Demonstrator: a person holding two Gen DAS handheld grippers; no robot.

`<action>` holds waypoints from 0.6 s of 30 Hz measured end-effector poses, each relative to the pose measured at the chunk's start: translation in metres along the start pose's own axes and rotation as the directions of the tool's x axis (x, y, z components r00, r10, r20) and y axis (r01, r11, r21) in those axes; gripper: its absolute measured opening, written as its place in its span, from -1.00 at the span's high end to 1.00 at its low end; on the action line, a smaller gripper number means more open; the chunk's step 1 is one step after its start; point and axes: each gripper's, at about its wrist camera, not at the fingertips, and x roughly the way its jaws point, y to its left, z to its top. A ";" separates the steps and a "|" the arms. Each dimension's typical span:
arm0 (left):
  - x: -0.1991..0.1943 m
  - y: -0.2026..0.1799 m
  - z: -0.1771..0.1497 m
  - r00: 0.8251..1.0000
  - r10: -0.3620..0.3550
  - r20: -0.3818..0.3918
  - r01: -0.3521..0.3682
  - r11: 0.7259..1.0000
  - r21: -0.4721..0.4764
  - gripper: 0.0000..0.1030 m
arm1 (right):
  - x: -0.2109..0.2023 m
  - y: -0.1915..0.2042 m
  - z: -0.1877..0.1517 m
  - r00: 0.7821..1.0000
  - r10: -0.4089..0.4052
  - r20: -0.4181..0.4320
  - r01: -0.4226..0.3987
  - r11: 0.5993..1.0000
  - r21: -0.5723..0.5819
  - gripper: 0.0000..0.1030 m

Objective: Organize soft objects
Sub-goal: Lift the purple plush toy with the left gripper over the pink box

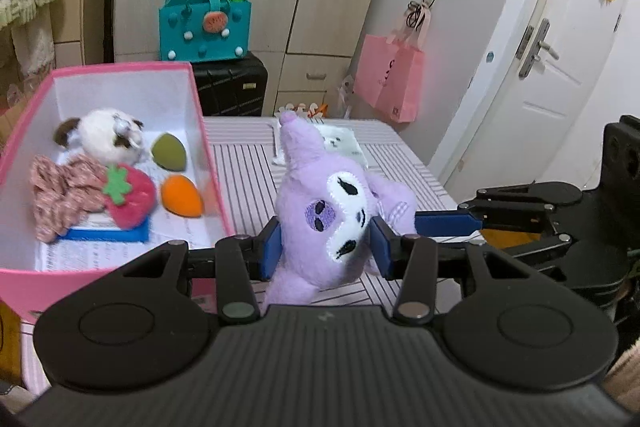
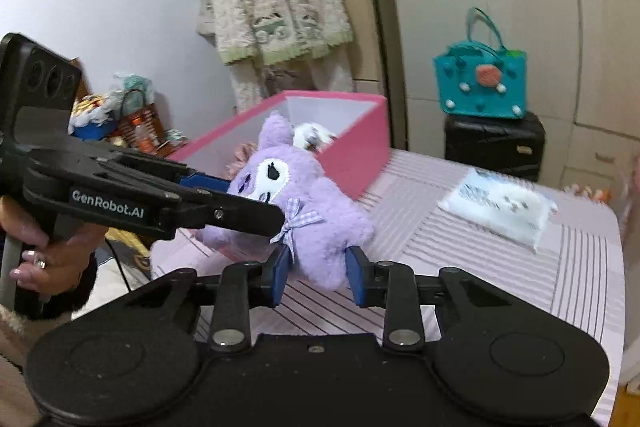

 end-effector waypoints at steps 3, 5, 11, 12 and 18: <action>-0.022 0.002 0.012 1.000 -0.006 0.009 0.005 1.000 0.031 0.14 | -0.001 0.016 0.021 1.000 -0.014 0.004 0.014 0.999 -0.053 0.30; -0.032 0.002 0.018 1.000 0.009 0.023 -0.010 0.999 0.044 0.14 | 0.000 0.024 0.035 1.000 -0.008 0.015 0.009 0.996 -0.083 0.30; -0.062 0.029 0.033 0.997 0.069 0.034 -0.070 0.998 0.008 0.14 | 0.014 0.048 0.069 0.999 0.052 0.006 -0.050 0.987 -0.154 0.26; -0.067 0.036 0.035 0.996 0.082 0.032 -0.082 0.997 -0.003 0.14 | 0.020 0.050 0.075 0.998 0.068 -0.002 -0.067 0.984 -0.162 0.25; -0.071 0.080 0.047 0.990 0.138 -0.016 -0.139 0.988 -0.066 0.13 | 0.063 0.058 0.100 0.984 0.164 -0.063 -0.173 0.968 -0.181 0.25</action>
